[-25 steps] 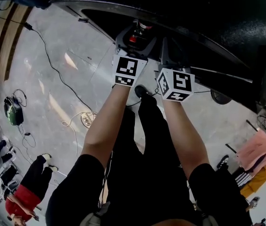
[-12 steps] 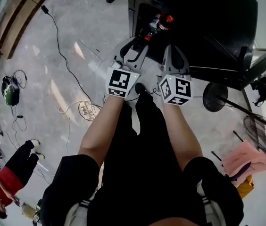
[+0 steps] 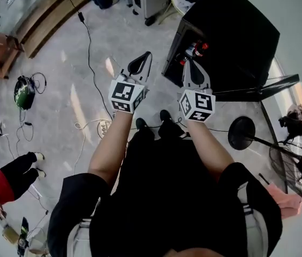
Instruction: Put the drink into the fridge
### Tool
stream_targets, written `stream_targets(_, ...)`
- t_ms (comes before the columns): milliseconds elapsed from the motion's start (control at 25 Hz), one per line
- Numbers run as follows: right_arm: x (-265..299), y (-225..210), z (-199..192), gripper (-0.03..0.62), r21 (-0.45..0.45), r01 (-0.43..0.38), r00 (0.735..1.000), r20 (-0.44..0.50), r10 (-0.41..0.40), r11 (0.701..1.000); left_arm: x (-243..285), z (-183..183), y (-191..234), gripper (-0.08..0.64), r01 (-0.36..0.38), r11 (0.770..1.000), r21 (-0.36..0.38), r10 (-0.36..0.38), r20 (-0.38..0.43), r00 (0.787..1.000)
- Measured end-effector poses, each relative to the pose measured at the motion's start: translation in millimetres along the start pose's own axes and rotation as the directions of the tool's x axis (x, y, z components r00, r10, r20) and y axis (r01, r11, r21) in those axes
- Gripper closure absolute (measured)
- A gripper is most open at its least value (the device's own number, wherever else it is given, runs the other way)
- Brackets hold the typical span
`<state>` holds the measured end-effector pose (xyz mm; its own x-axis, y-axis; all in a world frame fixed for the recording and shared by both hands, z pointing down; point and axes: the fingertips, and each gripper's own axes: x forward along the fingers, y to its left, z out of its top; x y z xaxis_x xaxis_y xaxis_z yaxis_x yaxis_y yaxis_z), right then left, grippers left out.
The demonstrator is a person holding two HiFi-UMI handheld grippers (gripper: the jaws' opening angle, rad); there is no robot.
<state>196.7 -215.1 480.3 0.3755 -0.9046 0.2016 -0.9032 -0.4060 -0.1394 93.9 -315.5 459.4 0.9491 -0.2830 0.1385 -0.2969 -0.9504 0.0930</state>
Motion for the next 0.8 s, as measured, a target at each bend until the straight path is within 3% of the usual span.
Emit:
stream_targets(240, -18, 6, 15, 0.569, 0.007, -0.027, 1.0, 0.001, 0.027, 1.0, -26, 7, -11, 0.545, 0.025, 0.999, -0.039, -0.026, -0.013, 1.0)
stream_targets(360, -17, 22, 33, 0.57, -0.029, -0.107, 0.994, 0.028, 0.108, 0.994, -39, 18, -8, 0.545, 0.015, 0.998, -0.058, -0.015, 0.003, 1.0)
stream_targets(480, -24, 42, 51, 0.571, -0.082, -0.226, 0.972, 0.048, 0.231, 0.971, -66, 34, -4, 0.545, -0.006, 0.997, -0.08, 0.006, 0.004, 1.0)
stream_targets(600, -33, 49, 73, 0.571, -0.114, -0.303, 0.947, 0.071, 0.312, 0.946, -98, 53, 8, 0.545, -0.047, 0.997, -0.059, 0.048, 0.03, 0.998)
stream_targets(800, -43, 50, 84, 0.571, -0.12, -0.353, 0.929, 0.076, 0.363, 0.928, -144, 73, 35, 0.545, -0.168, 0.984, -0.057, 0.172, 0.084, 0.982)
